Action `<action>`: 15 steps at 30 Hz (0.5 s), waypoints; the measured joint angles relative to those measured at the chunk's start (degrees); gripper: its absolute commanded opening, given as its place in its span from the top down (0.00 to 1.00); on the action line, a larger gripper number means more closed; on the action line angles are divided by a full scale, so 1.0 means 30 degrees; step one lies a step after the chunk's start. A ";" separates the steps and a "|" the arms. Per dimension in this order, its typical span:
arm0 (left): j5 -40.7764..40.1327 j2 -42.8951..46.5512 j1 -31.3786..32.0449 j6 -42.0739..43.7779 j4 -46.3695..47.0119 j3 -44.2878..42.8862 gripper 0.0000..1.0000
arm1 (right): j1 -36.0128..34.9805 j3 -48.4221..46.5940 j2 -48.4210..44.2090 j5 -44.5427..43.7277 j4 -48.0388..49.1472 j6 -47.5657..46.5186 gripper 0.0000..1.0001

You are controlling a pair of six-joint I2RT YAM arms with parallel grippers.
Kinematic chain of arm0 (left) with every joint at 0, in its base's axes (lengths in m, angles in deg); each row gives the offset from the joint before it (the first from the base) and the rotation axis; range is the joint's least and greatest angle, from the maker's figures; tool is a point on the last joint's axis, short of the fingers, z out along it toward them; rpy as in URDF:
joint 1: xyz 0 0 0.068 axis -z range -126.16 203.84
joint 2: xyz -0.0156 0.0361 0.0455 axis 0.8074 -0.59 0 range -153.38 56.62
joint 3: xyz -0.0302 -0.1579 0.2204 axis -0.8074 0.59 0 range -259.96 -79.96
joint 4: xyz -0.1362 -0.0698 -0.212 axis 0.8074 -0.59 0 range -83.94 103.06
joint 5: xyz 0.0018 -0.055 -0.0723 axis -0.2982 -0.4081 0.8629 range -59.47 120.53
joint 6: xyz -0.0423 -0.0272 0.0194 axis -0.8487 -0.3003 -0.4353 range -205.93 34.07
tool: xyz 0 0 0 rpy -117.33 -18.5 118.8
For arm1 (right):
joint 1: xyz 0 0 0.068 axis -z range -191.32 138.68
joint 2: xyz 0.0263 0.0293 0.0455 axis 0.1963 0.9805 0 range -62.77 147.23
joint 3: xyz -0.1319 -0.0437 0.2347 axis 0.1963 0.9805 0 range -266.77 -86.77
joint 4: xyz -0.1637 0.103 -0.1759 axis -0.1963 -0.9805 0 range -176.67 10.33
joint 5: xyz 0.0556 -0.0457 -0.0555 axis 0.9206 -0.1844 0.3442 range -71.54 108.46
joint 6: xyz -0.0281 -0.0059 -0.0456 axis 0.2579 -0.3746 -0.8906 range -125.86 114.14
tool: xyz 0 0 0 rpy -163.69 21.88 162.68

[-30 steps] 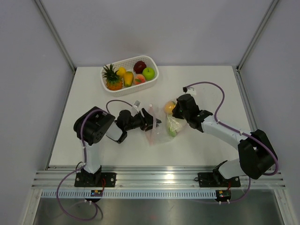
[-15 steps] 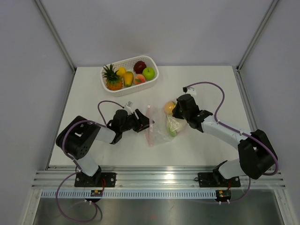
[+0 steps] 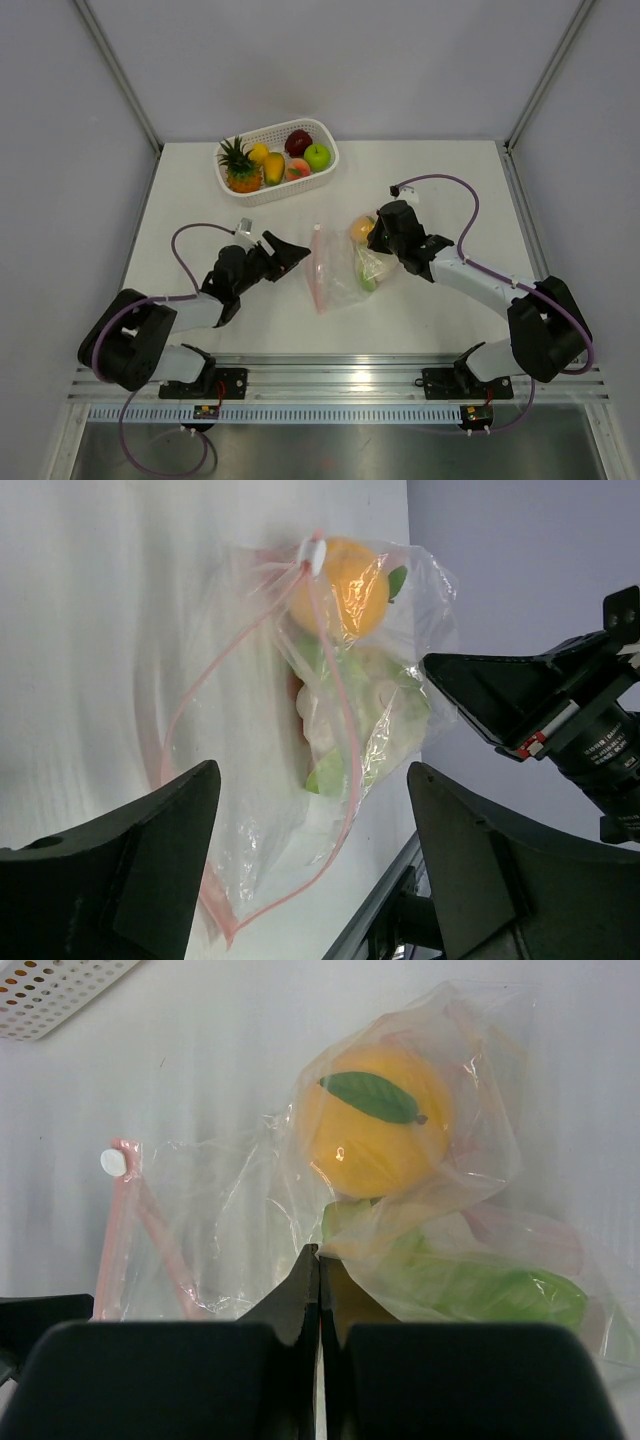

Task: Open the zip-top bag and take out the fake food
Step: Adjust the zipper food storage bag at the center of the board.

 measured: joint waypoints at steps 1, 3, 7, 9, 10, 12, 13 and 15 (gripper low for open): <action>0.0000 0.0175 0.0022 0.0175 0.0036 -0.0044 0.19 | 0.0000 0.0000 0.0000 0.0000 0.0000 0.0000 1.00; 0.0007 0.0138 0.0102 0.0444 -0.0007 -0.0197 0.19 | 0.0000 0.0000 0.0000 0.0000 0.0000 0.0000 1.00; -0.0022 -0.0306 0.0510 0.0831 -0.0131 -0.0481 0.19 | 0.0000 0.0000 0.0000 0.0000 0.0007 0.0000 1.00; -0.0022 -0.0809 0.0831 0.1042 -0.0262 -0.0860 0.20 | 0.0000 0.0000 0.0000 0.0000 0.0000 0.0000 1.00; -0.0015 -0.1115 0.1005 0.1151 -0.0342 -0.1122 0.20 | 0.0000 0.0000 0.0000 0.0000 0.0000 0.0000 1.00; 0.0007 -0.1800 0.1355 0.1392 -0.0510 -0.1741 0.21 | 0.0000 0.0000 0.0000 0.0000 0.0000 0.0000 1.00; 0.0022 -0.2193 0.1581 0.1515 -0.0627 -0.2106 0.21 | 0.0000 0.0000 0.0000 0.0000 0.0000 0.0000 1.00; 0.0058 -0.2951 0.1989 0.1770 -0.0823 -0.2820 0.25 | 0.0000 0.0000 0.0000 0.0000 0.0000 0.0000 1.00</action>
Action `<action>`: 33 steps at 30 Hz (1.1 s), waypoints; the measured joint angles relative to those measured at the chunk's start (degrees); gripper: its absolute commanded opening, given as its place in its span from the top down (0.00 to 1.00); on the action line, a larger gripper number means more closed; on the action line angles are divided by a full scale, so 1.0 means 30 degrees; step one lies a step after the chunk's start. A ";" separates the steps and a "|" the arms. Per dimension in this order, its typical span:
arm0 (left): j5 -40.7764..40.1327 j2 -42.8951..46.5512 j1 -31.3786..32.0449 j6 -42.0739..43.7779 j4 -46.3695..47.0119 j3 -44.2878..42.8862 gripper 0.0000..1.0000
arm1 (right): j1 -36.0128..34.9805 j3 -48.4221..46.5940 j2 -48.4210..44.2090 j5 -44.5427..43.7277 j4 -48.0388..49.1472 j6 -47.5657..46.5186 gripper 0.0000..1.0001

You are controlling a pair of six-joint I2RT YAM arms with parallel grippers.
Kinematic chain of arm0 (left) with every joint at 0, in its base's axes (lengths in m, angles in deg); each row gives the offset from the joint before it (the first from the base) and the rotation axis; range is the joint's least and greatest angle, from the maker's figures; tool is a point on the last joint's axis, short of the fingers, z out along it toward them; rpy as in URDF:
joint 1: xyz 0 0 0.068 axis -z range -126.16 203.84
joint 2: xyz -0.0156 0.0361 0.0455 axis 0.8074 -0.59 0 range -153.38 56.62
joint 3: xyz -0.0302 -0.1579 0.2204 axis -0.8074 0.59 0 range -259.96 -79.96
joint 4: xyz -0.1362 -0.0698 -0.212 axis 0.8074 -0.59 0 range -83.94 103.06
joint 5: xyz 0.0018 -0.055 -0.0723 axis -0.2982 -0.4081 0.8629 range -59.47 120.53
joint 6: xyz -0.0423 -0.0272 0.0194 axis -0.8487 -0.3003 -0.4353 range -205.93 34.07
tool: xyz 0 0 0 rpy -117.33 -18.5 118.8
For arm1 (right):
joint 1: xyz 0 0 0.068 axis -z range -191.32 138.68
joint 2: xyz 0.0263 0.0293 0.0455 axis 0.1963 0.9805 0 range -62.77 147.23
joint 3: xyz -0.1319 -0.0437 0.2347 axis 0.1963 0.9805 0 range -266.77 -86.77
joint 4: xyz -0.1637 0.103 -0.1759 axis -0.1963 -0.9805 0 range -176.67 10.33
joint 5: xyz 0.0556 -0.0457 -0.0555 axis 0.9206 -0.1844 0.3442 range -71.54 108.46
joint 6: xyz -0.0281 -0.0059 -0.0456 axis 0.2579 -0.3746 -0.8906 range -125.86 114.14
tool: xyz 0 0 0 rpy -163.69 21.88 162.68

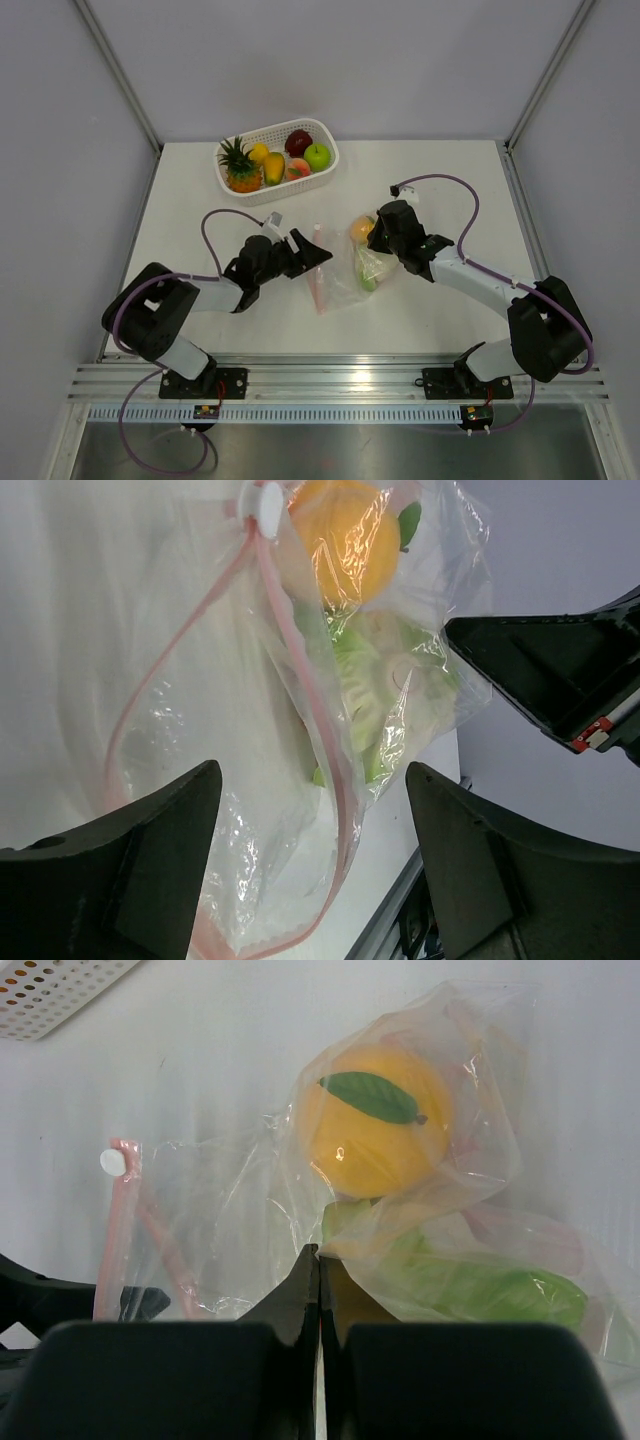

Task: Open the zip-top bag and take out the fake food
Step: Adjust the zipper food storage bag at the center of the board.

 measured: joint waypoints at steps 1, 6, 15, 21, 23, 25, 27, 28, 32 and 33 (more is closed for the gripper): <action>0.0051 -0.0328 0.0160 0.0109 -0.0051 -0.0284 0.29 | 0.0000 0.0000 0.0000 0.0000 0.0000 0.0000 1.00; 0.0350 -0.1807 0.0474 0.0401 0.0022 -0.1311 0.66 | 0.0000 -0.0007 0.0000 0.0000 0.0000 0.0007 1.00; 0.0933 -0.2346 0.0306 0.0692 0.0306 -0.1588 1.00 | 0.0423 -0.0007 0.0095 0.0022 -0.0066 0.0284 1.00; 0.2142 -0.2055 -0.1239 -0.0160 0.2098 -0.0954 1.00 | 0.1756 -0.0007 0.0146 0.0175 -0.0270 0.0736 1.00; 0.2674 -0.2055 -0.1931 -0.0772 0.3213 -0.0466 1.00 | 0.2244 -0.0007 0.0284 0.0284 -0.0255 0.0940 1.00; 0.3147 -0.2055 -0.2492 -0.1370 0.4058 -0.0036 1.00 | 0.2637 -0.0007 0.0619 0.0568 -0.0255 0.1093 1.00; 0.3599 -0.2062 -0.2994 -0.2047 0.4976 0.0328 1.00 | 0.2863 -0.0007 0.1013 0.0750 -0.0248 0.1209 1.00; 0.3840 -0.2098 -0.3228 -0.2397 0.5501 0.0437 1.00 | 0.2936 -0.0007 0.1224 0.0845 -0.0270 0.1290 1.00; 0.4860 -0.2280 -0.4065 -0.3832 0.7701 0.0867 1.00 | 0.3096 -0.0007 0.1690 0.1144 -0.0277 0.1515 1.00; 0.5144 -0.2346 -0.4371 -0.4189 0.8160 0.1020 1.00 | 0.3147 -0.0007 0.1698 0.1173 -0.0270 0.1596 1.00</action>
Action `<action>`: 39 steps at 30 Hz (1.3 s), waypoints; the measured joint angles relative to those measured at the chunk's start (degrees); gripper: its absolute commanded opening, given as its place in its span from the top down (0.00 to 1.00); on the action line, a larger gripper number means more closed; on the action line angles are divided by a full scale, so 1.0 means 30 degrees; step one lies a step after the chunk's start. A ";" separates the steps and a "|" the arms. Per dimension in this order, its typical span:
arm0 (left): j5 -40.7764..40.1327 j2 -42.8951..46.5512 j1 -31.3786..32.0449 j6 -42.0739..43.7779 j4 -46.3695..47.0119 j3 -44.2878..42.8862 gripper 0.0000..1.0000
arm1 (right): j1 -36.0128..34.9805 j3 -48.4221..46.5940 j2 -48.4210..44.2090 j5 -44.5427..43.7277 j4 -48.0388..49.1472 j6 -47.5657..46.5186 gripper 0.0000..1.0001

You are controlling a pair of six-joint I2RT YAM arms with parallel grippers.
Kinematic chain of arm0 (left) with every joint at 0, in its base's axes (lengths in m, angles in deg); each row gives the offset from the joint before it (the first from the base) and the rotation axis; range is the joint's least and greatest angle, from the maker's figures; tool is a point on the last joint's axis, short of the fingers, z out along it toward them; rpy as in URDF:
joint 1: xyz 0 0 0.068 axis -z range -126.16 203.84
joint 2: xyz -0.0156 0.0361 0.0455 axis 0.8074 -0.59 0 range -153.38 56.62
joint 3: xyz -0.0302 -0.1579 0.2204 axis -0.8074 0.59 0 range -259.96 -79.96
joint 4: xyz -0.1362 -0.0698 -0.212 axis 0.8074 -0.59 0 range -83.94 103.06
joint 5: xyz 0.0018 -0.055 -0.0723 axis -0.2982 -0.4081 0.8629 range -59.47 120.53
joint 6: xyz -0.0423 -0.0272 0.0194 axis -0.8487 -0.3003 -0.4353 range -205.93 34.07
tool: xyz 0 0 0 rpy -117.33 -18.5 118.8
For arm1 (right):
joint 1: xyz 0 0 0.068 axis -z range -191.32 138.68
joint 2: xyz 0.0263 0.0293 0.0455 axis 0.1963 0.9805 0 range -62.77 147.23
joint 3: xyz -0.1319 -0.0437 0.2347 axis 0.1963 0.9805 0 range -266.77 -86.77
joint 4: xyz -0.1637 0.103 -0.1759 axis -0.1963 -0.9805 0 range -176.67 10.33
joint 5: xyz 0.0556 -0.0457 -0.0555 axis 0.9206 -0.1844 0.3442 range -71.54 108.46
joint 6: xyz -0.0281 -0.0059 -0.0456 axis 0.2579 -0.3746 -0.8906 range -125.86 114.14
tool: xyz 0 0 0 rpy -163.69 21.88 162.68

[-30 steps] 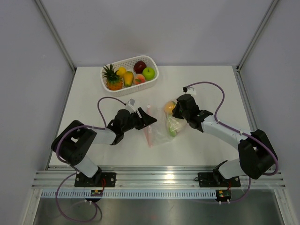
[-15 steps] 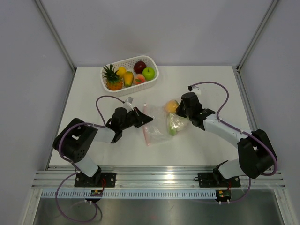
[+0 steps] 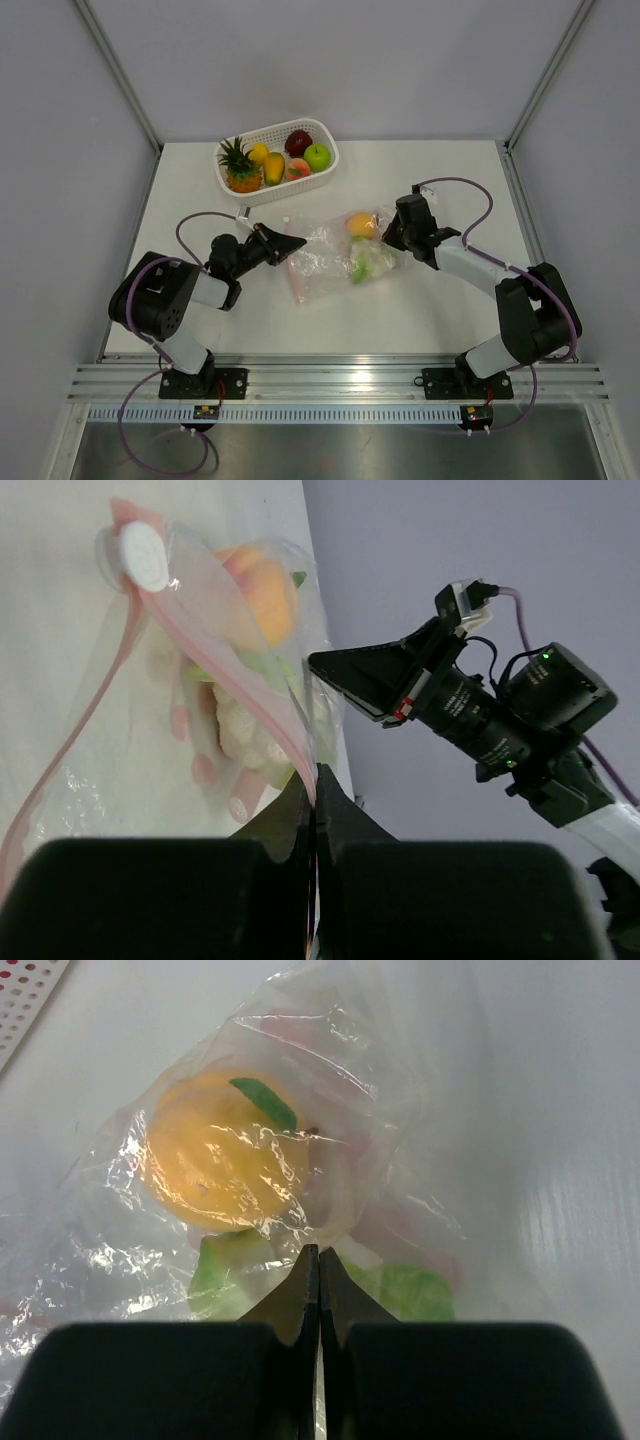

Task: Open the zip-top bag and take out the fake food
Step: Adjust the zipper food storage bag at the center of the board.

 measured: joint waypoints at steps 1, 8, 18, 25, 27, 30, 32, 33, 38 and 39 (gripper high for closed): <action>0.0175 -0.0058 -0.0240 -0.0262 0.0262 0.0124 1.00 | 0.0036 0.0007 0.0000 0.0109 0.0073 0.0095 1.00; 0.1158 -0.0525 -0.1071 -0.1406 0.1100 0.0466 0.70 | 0.0051 0.0007 0.0000 0.0517 0.0357 0.0270 1.00; 0.1377 0.0510 -0.1370 -0.1377 0.1392 0.0729 0.42 | 0.0255 0.0007 0.0000 0.0437 0.0350 0.0262 1.00; 0.1421 0.2025 -0.2601 -0.1122 0.1202 0.1647 0.41 | 0.0255 0.0007 0.0000 0.0437 0.0350 0.0262 1.00; 0.1421 0.2025 -0.2965 -0.1122 0.0940 0.2025 0.46 | 0.0255 0.0007 0.0000 0.0444 0.0350 0.0262 1.00; 0.1428 0.2025 -0.3570 -0.1027 -0.0029 0.2339 0.48 | 0.0255 0.0007 0.0000 0.0444 0.0350 0.0262 1.00; 0.1399 0.2025 -0.4058 -0.0816 -0.0984 0.2361 0.60 | 0.0255 0.0007 0.0000 0.0444 0.0350 0.0262 1.00; 0.1399 0.2025 -0.4320 -0.0787 -0.1158 0.2382 0.60 | 0.0255 0.0007 0.0000 0.0452 0.0350 0.0262 1.00; 0.1268 0.2025 -0.4976 -0.0357 -0.2062 0.2667 0.97 | 0.0255 0.0007 0.0000 0.0459 0.0350 0.0262 1.00; 0.1253 0.2025 -0.4983 -0.0284 -0.2208 0.2667 1.00 | 0.0255 0.0007 0.0000 0.0452 0.0350 0.0262 1.00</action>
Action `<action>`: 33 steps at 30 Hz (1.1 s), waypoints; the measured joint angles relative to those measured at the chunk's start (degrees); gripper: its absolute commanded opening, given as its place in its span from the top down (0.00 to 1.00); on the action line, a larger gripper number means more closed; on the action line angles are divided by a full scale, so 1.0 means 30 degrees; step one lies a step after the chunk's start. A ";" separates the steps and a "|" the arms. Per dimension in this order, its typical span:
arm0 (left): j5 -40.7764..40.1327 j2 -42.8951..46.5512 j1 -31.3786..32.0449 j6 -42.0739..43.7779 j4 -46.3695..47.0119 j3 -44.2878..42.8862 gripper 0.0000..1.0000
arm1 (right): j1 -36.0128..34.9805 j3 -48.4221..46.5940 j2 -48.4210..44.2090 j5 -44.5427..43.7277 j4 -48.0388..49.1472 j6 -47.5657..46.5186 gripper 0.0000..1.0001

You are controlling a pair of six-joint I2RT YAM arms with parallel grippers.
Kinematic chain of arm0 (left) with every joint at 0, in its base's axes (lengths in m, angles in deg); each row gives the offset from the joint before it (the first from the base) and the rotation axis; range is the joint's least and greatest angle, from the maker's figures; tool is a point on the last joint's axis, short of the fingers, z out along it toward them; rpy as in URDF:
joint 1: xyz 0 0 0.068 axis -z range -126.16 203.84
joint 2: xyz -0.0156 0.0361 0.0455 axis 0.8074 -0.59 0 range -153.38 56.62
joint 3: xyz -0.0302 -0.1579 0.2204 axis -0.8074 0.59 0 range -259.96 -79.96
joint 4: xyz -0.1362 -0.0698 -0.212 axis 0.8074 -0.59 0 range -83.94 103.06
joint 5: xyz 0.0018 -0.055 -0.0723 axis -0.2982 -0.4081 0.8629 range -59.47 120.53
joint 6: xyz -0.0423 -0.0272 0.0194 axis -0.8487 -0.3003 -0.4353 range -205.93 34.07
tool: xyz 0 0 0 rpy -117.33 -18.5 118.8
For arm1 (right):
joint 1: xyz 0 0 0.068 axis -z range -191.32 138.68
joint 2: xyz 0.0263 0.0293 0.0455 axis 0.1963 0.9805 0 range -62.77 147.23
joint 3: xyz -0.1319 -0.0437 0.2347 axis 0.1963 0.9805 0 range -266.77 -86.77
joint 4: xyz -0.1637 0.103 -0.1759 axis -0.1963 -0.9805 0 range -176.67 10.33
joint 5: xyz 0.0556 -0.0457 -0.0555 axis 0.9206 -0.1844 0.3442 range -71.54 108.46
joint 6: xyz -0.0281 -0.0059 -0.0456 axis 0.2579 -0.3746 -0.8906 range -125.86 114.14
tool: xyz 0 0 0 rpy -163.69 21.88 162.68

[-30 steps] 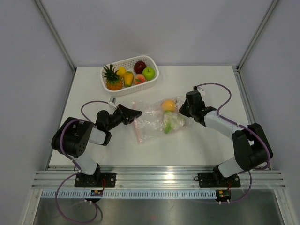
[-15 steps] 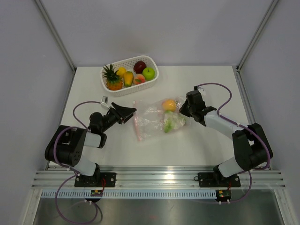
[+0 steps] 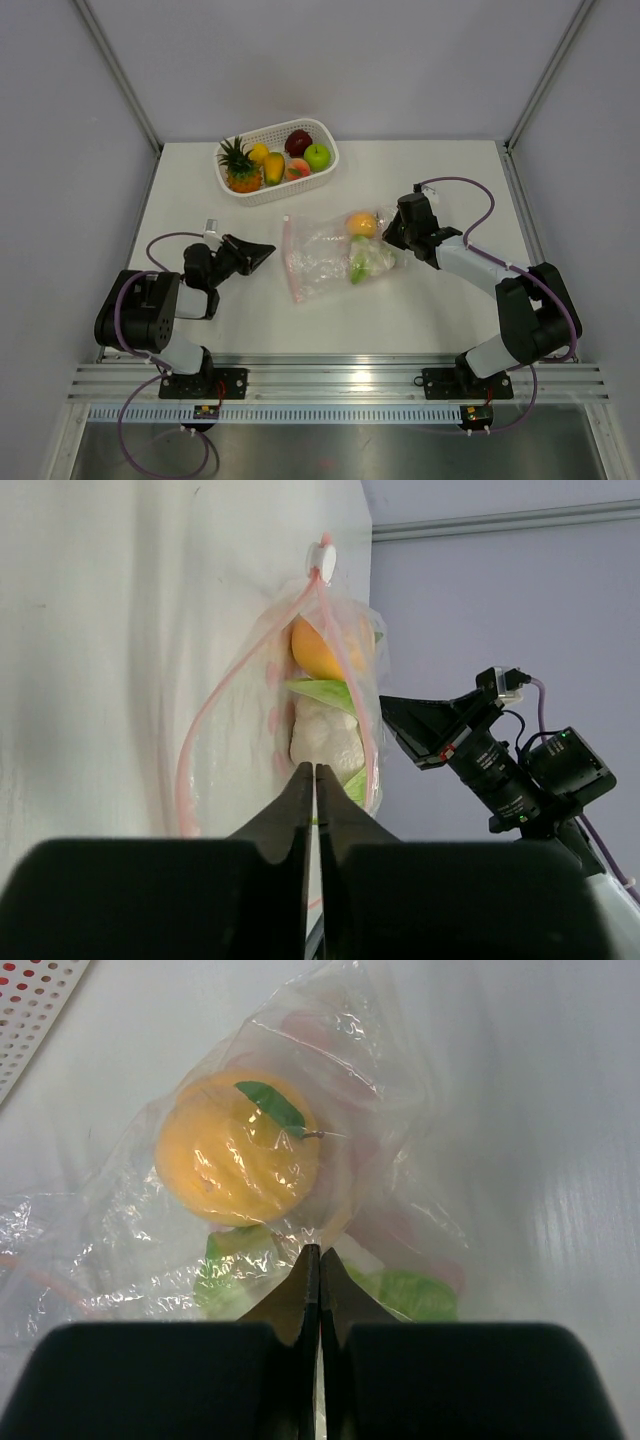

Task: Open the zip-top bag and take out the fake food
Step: Adjust the zipper food storage bag at the center of the board, then pick up the fake vegetable from the zipper food storage bag.

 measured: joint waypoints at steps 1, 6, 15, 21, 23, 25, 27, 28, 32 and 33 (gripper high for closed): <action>-0.0029 -0.0015 0.0000 0.0117 -0.0095 0.0000 1.00 | 0.0000 0.0000 -0.0007 0.0000 0.0000 0.0000 1.00; -0.0138 -0.0634 0.0138 0.0459 -0.0015 0.0000 1.00 | 0.0000 0.0000 -0.0007 0.0000 0.0007 0.0000 1.00; -0.0474 -0.4728 0.1712 -0.0299 0.2769 0.0044 1.00 | 0.0007 0.0044 -0.0146 0.0022 0.0007 0.0000 1.00; -0.1144 -0.5158 0.3942 -0.0452 0.3497 -0.0109 1.00 | 0.0007 0.0044 -0.0146 0.0029 0.0007 0.0000 1.00; -0.1290 -0.5319 0.4583 -0.0452 0.3643 -0.0342 1.00 | 0.0007 0.0044 -0.0146 0.0029 0.0007 0.0000 1.00; -0.1362 -0.5778 0.5115 -0.0466 0.3883 -0.0678 1.00 | 0.0007 0.0044 -0.0153 0.0029 0.0007 0.0000 1.00; -0.1384 -0.6419 0.5486 -0.0495 0.4036 -0.1027 1.00 | 0.0007 0.0044 -0.0160 0.0036 0.0007 0.0000 1.00; -0.1392 -0.6747 0.5625 -0.0532 0.4044 -0.1217 1.00 | 0.0007 0.0044 -0.0160 0.0044 0.0007 0.0000 1.00; -0.1377 -0.7847 0.6091 -0.0867 0.4065 -0.1807 1.00 | 0.0007 0.0051 -0.0160 0.0051 0.0015 0.0000 1.00; -0.1326 -0.8196 0.6164 -0.1064 0.4109 -0.1953 1.00 | 0.0007 0.0051 -0.0168 0.0058 0.0015 0.0000 1.00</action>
